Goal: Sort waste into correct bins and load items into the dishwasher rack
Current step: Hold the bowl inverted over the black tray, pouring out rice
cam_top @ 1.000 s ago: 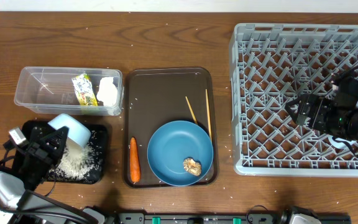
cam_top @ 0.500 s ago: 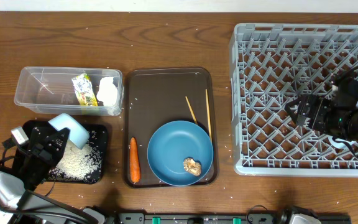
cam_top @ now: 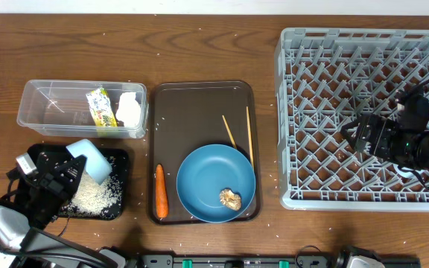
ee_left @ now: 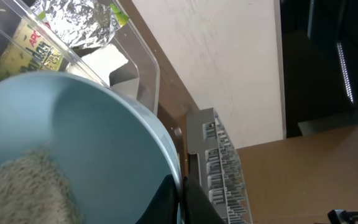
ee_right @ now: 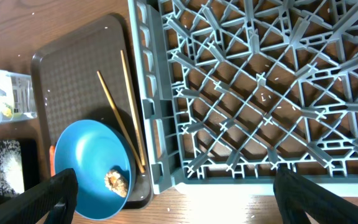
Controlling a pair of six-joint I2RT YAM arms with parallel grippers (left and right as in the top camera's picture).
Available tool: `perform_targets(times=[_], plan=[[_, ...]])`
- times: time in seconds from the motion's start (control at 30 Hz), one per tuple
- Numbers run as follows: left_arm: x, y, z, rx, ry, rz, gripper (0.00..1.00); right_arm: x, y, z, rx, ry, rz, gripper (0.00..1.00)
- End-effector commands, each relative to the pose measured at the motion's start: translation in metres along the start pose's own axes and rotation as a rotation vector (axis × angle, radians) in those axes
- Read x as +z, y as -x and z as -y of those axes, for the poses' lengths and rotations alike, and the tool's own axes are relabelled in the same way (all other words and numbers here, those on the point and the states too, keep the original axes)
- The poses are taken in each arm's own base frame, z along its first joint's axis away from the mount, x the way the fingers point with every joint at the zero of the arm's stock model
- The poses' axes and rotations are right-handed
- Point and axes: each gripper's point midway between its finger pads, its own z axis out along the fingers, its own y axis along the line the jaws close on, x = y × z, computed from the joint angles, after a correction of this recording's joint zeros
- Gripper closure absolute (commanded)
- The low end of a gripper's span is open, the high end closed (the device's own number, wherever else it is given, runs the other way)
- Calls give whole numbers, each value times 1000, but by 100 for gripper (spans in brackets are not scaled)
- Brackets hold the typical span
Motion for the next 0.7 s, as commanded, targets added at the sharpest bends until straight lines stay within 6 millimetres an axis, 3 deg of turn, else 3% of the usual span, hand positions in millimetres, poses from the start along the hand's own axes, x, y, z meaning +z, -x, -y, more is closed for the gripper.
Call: perform_targets(times=[0.0, 0.17, 0.23, 0.33, 0.43, 0.5, 0.57, 0.67], plan=[[-2, 5, -3, 90, 11, 16, 94, 1, -1, -3, -5, 3, -5, 6], [-5, 24, 0, 132, -31, 71, 94, 1, 2, -4, 4, 5, 10, 6], [-4, 18, 1, 39, -34, 62, 94, 1, 0, -3, 7, 4, 2, 6], [-5, 18, 2, 150, -31, 66, 94, 1, 0, -3, 8, 3, 0, 6], [-6, 21, 10, 97, -76, 91, 94, 1, 0, -3, 8, 3, 0, 6], [-3, 15, -3, 162, -4, 46, 94, 1, -2, -3, 10, 2, -6, 6], [-4, 16, 1, 71, -29, 58, 94, 1, -1, -3, 9, 3, -4, 6], [-4, 17, -6, 125, -1, 47, 94, 1, 0, -3, 8, 3, -1, 6]])
